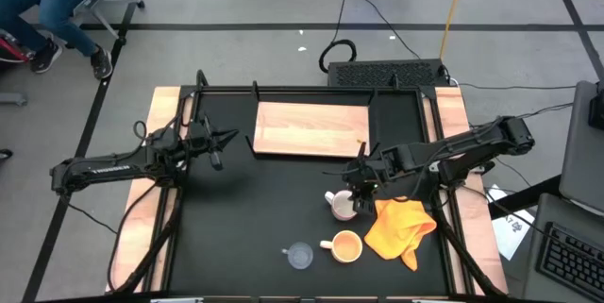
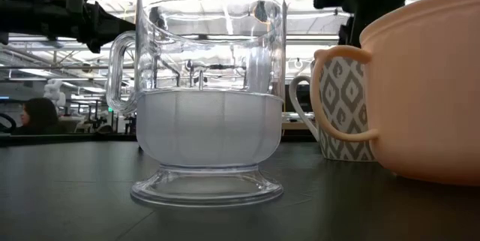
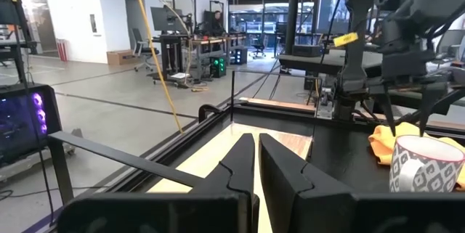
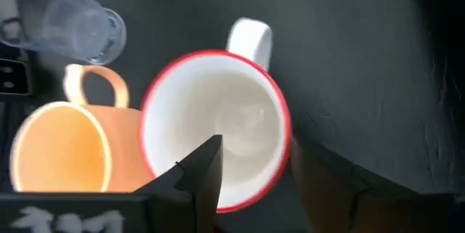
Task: Stack small to large cups/mugs on shelf
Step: Put the gray patterned mug on the shelf
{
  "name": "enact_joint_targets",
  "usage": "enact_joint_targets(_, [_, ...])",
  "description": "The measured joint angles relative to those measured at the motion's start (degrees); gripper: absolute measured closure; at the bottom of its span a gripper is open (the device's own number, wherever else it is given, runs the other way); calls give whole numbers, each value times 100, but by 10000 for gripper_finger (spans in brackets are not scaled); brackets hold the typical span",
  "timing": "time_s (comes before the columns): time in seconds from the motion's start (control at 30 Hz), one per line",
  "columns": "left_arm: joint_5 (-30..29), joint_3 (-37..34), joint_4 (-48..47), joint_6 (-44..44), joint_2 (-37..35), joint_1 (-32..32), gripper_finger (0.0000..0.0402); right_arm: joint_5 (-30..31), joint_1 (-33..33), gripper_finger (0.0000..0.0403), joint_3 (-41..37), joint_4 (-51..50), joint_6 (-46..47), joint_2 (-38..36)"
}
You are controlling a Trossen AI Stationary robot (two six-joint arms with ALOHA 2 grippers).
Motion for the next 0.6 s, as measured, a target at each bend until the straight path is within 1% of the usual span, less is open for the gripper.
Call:
enact_joint_targets(0.13, [-2,2,1,0,2,-2,378,-13,-82,248,-203,58,73,2])
enact_joint_targets(0.4, [-2,2,1,2,2,-2,378,-15,-120,248,-430,497,81,0])
enact_joint_targets(0.6, [-2,1,3,2,0,0,378,-17,-120,248,-569,555,119,0])
